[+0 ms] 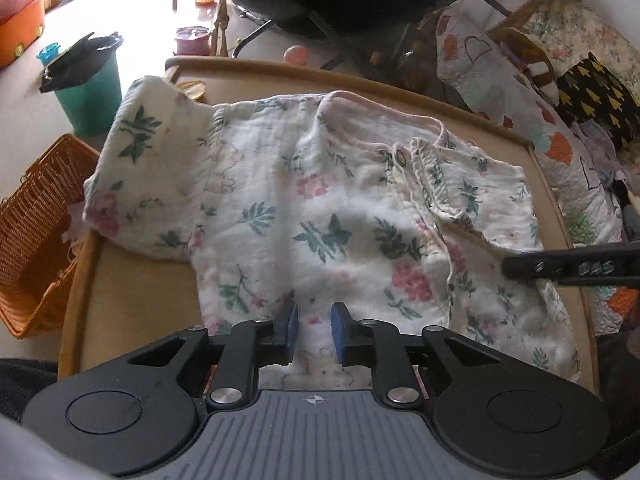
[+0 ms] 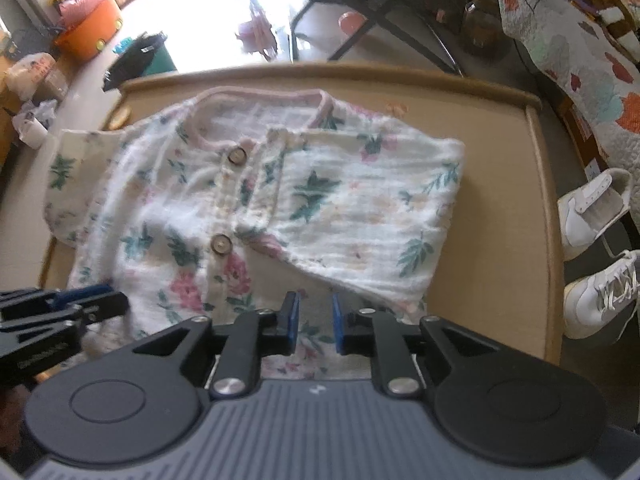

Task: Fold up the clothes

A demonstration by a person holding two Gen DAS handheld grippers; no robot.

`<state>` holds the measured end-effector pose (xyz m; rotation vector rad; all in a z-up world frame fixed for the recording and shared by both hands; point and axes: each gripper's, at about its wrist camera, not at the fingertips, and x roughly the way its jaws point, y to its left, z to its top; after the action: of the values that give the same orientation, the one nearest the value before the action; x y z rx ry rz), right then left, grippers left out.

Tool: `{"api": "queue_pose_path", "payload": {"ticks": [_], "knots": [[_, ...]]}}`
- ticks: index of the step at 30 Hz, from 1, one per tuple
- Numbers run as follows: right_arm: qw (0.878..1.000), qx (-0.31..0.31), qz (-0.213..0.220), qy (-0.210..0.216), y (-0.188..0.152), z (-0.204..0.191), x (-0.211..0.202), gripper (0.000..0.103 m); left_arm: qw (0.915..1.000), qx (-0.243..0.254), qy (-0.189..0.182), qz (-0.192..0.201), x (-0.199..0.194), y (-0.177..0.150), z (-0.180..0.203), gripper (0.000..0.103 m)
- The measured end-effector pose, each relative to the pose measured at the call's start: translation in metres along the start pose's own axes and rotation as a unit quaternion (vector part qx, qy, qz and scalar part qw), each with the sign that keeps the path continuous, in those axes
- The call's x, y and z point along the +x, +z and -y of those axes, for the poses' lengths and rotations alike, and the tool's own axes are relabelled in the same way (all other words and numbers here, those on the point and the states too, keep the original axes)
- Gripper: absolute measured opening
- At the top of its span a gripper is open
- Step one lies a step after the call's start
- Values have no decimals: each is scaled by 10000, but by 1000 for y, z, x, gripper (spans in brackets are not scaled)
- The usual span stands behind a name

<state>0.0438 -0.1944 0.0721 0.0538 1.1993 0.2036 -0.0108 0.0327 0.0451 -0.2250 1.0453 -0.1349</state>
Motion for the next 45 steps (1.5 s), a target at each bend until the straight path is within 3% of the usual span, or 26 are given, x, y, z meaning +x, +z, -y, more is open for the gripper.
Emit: {"api": "queue_pose_path", "payload": {"ticks": [7, 12, 16, 24, 29, 38, 45], "knots": [[9981, -401, 458, 45, 22, -20, -22, 17, 9984, -331, -455, 91, 9, -16, 1, 35], [9952, -917, 349, 17, 30, -43, 1, 17, 9976, -485, -489, 72, 6, -37, -11, 37], [9918, -1221, 280, -264, 28, -55, 21, 17, 9967, -512, -602, 184, 3, -44, -16, 40], [9896, -1343, 219, -472, 25, -57, 36, 17, 9963, -446, -692, 232, 4, -45, -18, 42], [9889, -1396, 257, -440, 23, -59, 35, 8, 9958, -482, -729, 265, 5, -45, -20, 43], [9923, -958, 522, -590, 24, -33, 13, 4, 9964, -398, -693, 278, 6, -45, -19, 43], [9926, -417, 607, -970, 24, 24, -13, 4, 9971, -310, -635, 270, 5, -44, -16, 43]]}}
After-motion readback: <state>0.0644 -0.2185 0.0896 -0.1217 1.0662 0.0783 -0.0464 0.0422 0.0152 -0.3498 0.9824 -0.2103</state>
